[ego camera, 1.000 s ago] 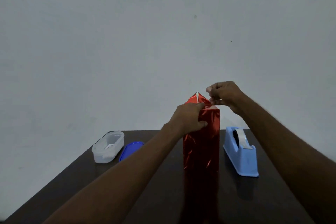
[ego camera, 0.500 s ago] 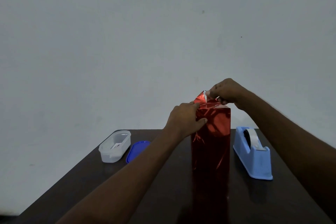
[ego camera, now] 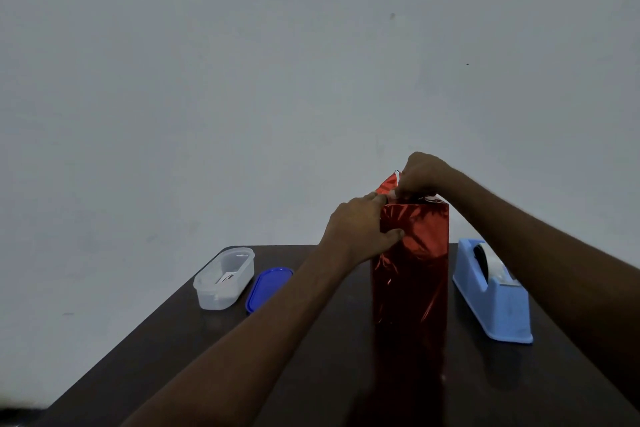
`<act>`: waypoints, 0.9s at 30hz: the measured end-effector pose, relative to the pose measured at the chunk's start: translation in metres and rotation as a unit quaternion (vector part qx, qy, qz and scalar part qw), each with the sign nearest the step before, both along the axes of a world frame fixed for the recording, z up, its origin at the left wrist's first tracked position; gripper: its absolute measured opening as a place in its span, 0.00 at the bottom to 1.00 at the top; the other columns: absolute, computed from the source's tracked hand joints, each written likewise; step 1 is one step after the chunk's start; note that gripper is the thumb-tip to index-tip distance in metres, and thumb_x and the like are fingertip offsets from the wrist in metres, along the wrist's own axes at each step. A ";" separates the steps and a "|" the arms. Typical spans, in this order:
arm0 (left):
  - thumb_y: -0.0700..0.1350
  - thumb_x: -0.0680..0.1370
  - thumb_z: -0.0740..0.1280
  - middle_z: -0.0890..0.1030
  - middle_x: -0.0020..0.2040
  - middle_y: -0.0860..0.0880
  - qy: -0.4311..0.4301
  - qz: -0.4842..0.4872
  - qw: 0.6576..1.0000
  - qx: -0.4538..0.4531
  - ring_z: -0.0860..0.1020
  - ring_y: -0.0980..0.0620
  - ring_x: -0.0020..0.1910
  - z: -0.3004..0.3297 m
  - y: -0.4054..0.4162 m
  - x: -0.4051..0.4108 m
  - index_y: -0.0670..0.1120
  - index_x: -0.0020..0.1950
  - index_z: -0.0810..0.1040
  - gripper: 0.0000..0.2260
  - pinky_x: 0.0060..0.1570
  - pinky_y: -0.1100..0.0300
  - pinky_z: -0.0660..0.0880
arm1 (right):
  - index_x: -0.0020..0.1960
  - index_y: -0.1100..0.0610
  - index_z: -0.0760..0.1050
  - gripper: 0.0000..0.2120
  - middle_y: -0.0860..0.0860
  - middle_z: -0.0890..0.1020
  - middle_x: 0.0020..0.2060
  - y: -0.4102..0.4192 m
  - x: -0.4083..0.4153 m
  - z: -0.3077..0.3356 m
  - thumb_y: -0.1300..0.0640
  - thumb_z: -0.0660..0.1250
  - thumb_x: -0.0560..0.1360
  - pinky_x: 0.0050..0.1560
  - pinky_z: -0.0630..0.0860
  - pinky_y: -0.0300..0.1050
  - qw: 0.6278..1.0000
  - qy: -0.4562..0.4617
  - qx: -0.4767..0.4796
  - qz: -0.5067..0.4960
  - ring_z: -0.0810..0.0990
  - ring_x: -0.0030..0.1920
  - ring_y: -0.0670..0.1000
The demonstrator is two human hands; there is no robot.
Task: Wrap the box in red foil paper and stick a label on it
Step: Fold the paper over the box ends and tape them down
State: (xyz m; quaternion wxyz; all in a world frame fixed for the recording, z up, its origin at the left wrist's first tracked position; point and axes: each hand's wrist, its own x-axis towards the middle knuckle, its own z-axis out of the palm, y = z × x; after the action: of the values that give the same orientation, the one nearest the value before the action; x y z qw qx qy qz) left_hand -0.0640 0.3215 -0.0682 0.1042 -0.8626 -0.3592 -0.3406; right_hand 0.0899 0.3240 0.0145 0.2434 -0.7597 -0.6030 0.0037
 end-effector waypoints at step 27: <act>0.54 0.72 0.70 0.79 0.54 0.47 0.020 -0.009 0.999 -0.025 0.77 0.46 0.50 0.006 0.000 0.003 0.43 0.61 0.74 0.22 0.45 0.57 0.70 | 0.60 0.60 0.74 0.29 0.60 0.80 0.56 -0.003 0.017 -0.036 0.39 0.70 0.71 0.60 0.77 0.58 0.955 0.298 0.006 0.012 0.81 0.54 0.61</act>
State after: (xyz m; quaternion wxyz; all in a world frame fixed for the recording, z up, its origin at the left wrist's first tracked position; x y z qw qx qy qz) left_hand -0.0611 0.3218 -0.0618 0.0871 -0.8747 -0.3580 -0.3148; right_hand 0.1065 0.3209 -0.0217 0.4162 -0.7154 -0.5125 0.2290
